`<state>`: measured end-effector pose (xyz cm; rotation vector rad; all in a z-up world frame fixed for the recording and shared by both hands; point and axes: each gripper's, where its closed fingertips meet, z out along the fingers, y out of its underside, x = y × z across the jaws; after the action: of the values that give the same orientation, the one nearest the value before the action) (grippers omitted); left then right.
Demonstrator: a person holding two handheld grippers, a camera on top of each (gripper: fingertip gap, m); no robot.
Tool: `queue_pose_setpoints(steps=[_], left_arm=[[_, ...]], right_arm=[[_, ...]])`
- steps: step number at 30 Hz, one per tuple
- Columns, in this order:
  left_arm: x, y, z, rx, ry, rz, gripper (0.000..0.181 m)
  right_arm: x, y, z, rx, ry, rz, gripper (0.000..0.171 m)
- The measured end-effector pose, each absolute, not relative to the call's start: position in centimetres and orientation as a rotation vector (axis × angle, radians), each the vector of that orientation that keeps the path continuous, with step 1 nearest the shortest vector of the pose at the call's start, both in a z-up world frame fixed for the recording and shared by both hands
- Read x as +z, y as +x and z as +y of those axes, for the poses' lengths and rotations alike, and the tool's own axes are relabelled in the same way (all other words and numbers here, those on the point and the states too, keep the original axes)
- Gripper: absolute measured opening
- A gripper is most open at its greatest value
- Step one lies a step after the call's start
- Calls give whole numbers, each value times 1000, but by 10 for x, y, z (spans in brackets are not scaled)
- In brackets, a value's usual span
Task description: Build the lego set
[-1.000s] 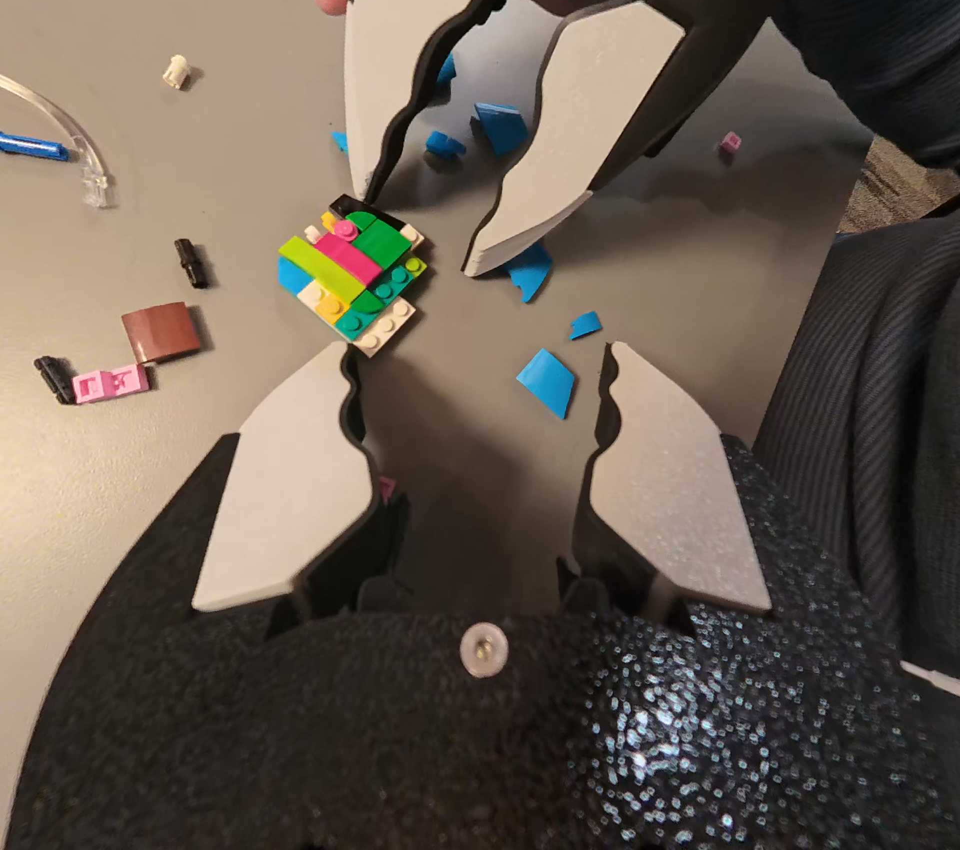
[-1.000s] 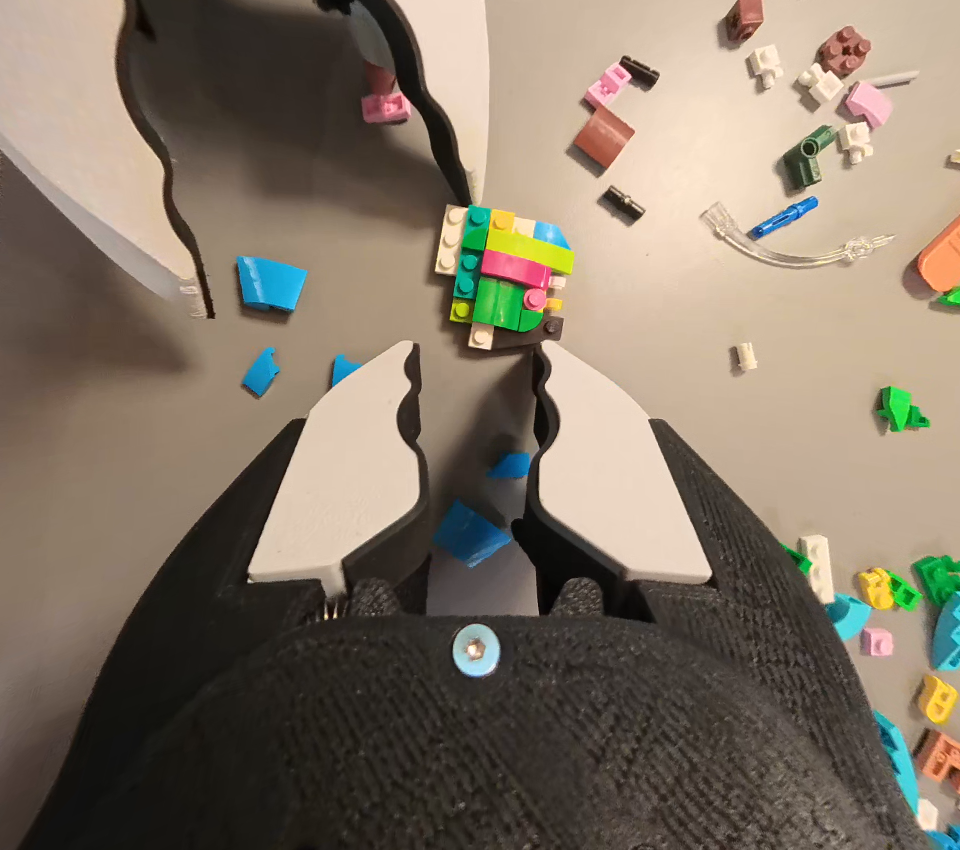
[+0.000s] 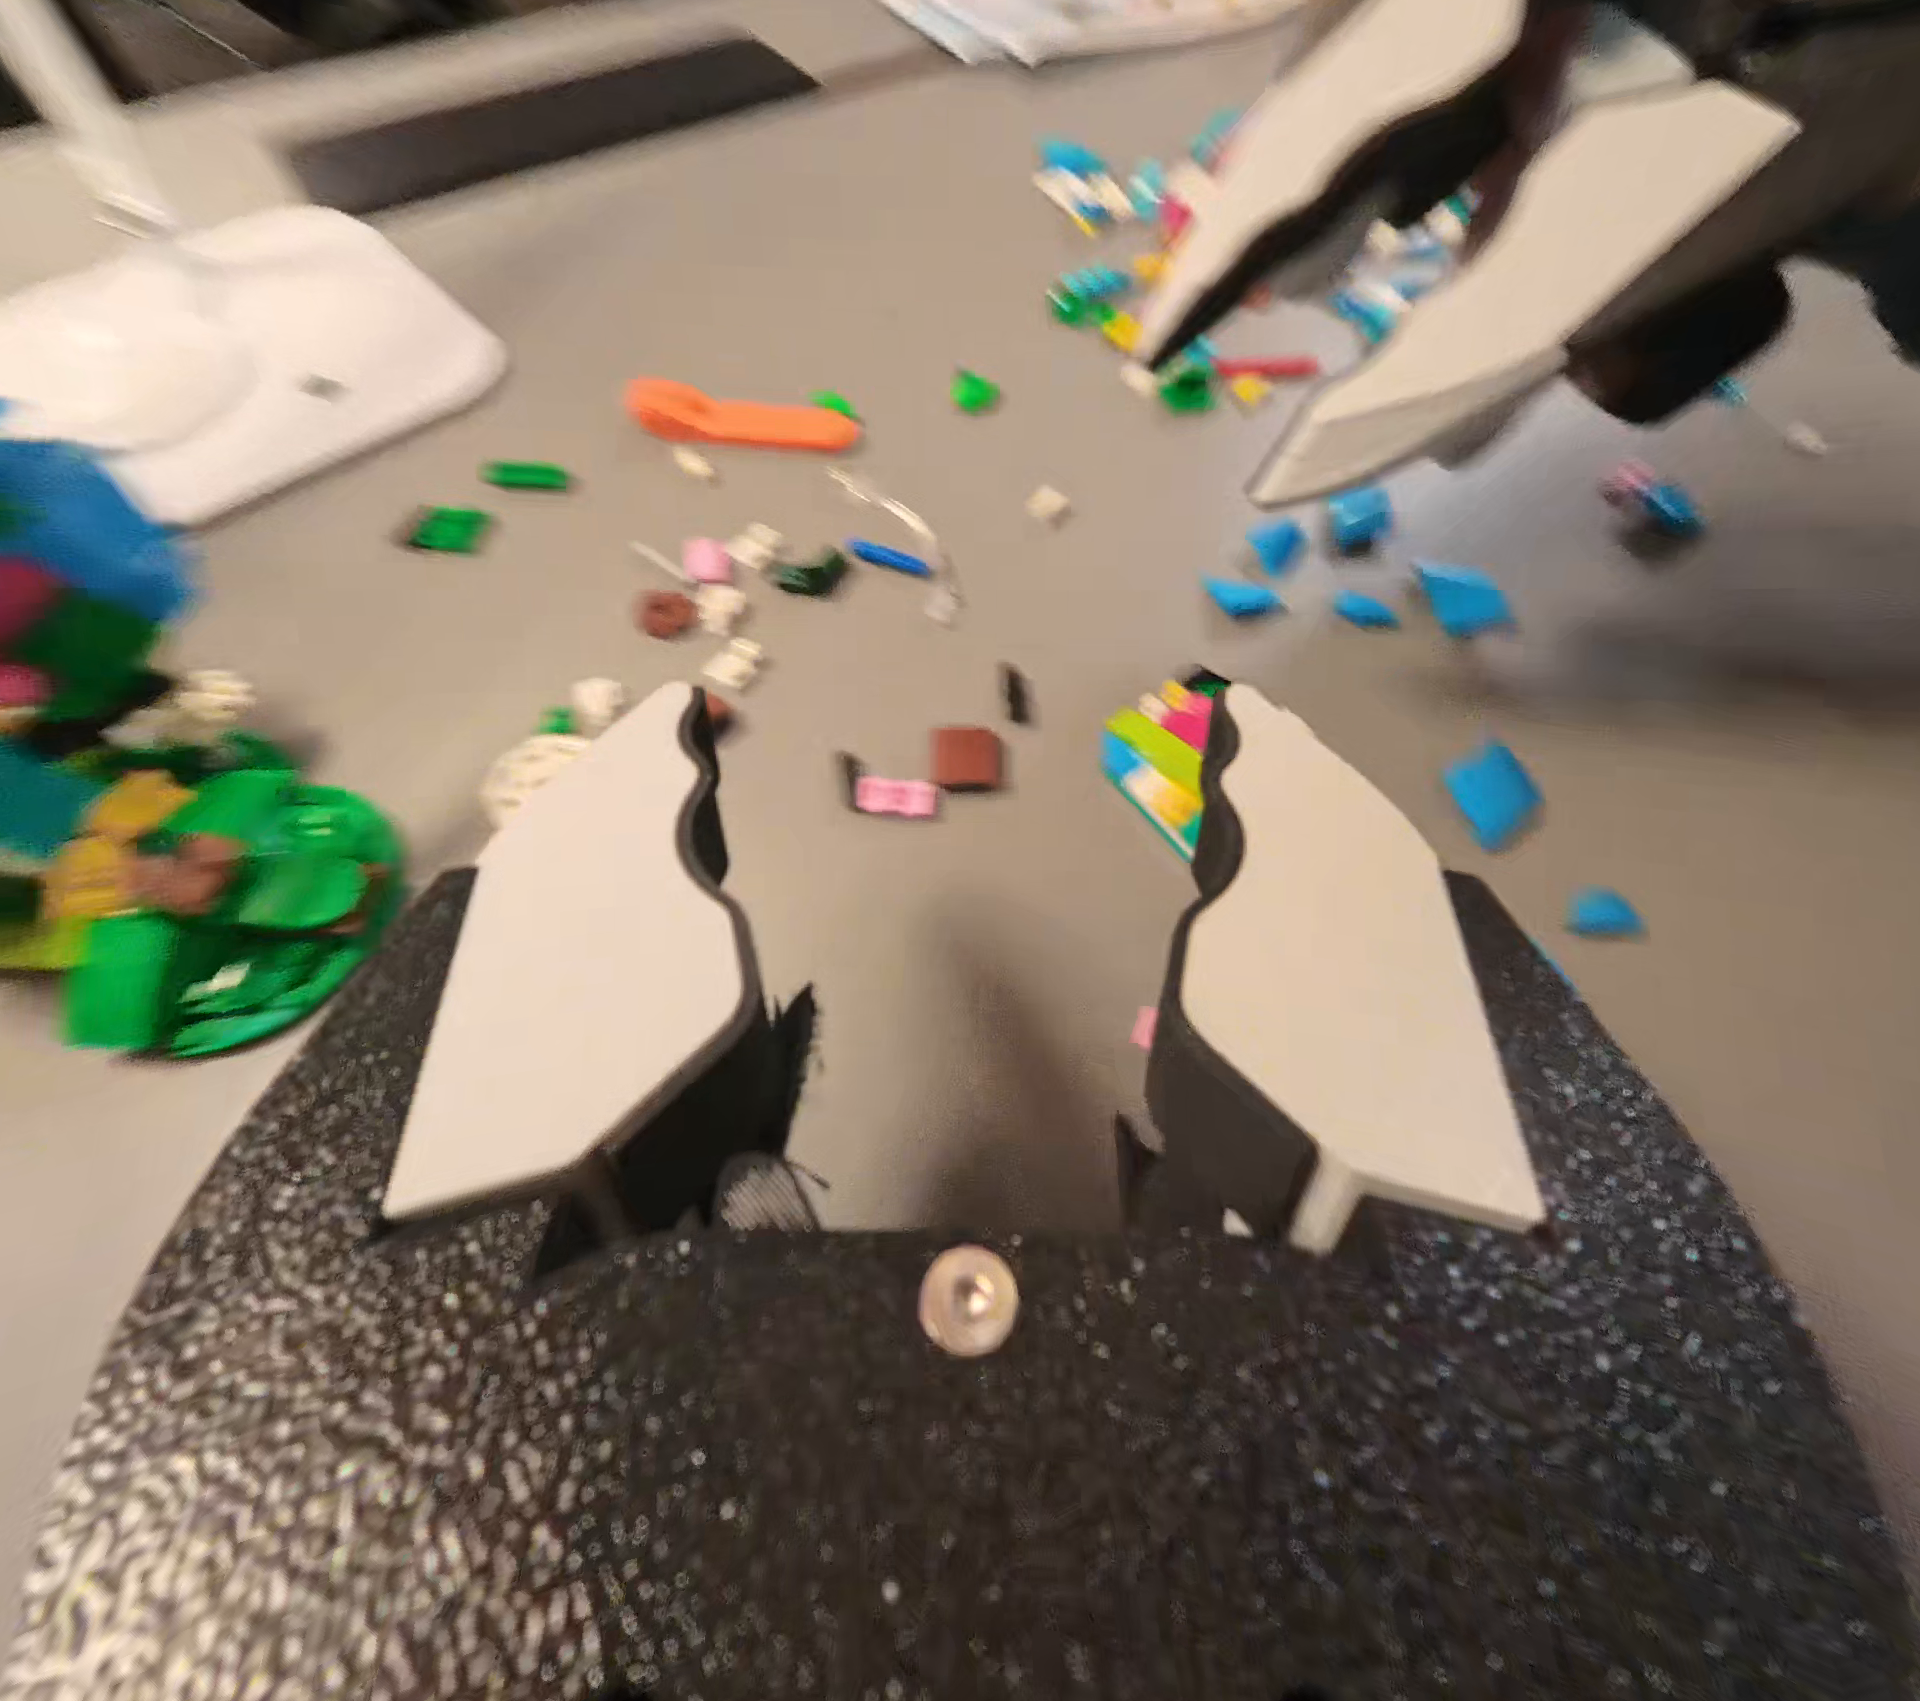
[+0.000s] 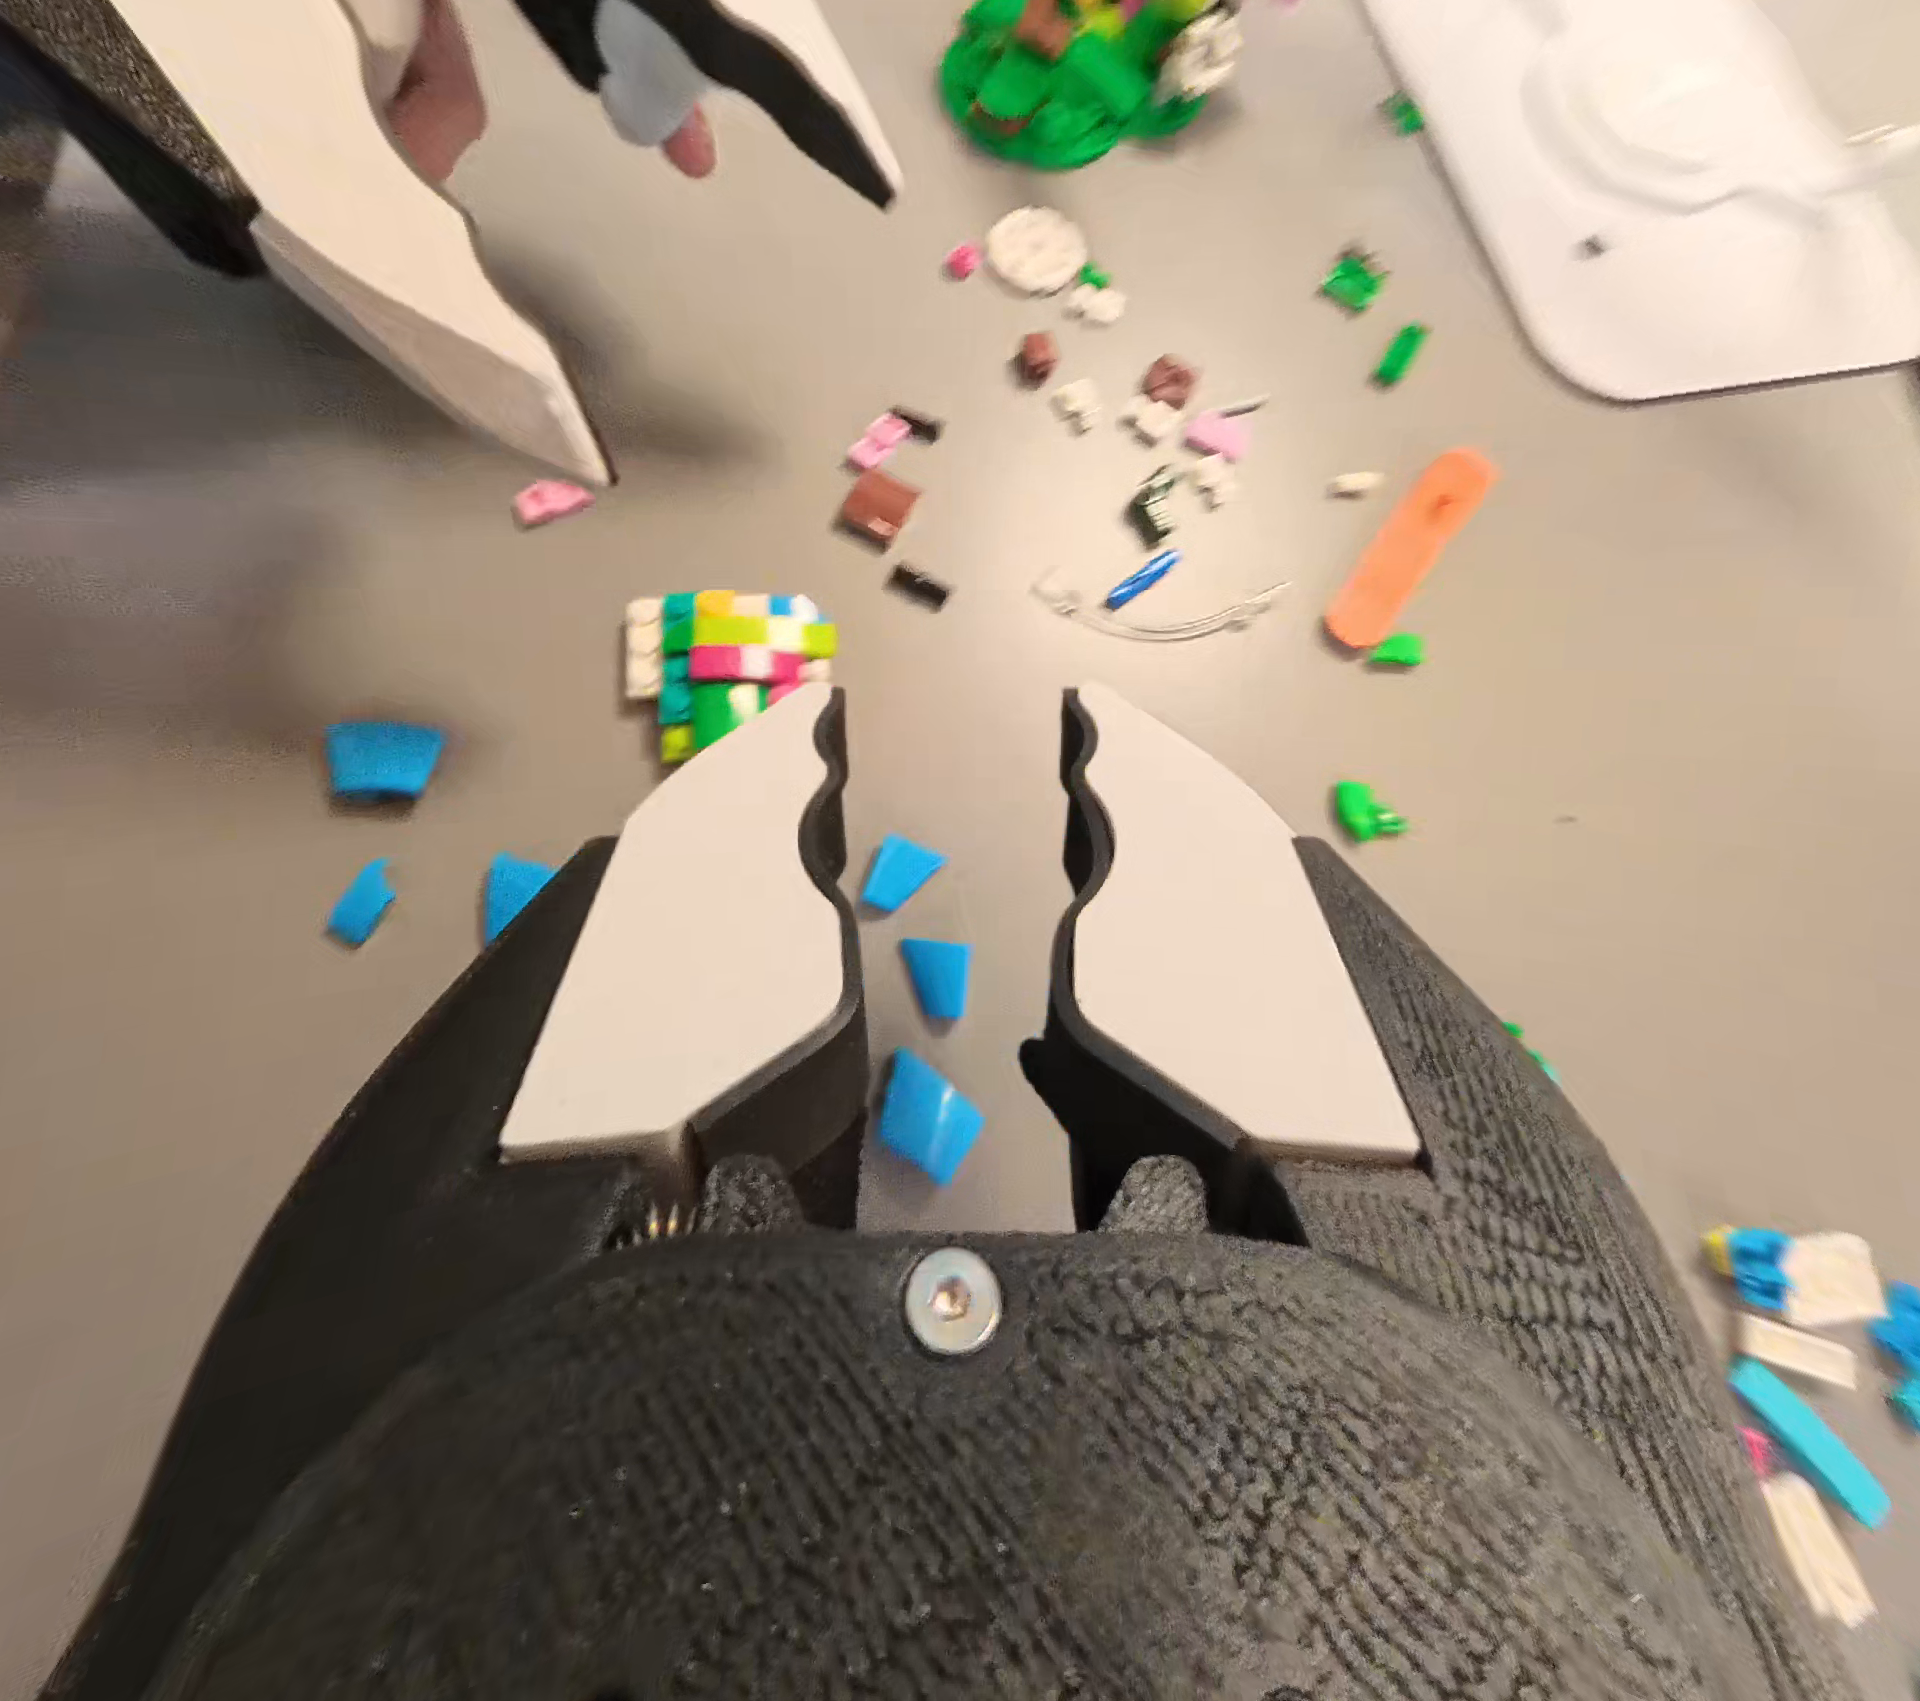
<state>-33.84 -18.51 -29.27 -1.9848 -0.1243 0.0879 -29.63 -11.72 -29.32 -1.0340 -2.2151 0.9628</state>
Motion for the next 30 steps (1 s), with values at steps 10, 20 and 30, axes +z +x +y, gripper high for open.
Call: queue_pose_setpoints(steps=[10, 20, 30], left_arm=[[-228, -401, -231, 538, -1329, -458, 63], [-224, -396, -239, 728, -1298, -424, 50], [-231, -400, -240, 638, -1311, -474, 49]], right_arm=[[-238, -321, -83, 967, -860, -1538, 30], [-237, -292, -72, 905, -744, -1281, 17], [-238, -290, -62, 894, -763, -1253, 12]])
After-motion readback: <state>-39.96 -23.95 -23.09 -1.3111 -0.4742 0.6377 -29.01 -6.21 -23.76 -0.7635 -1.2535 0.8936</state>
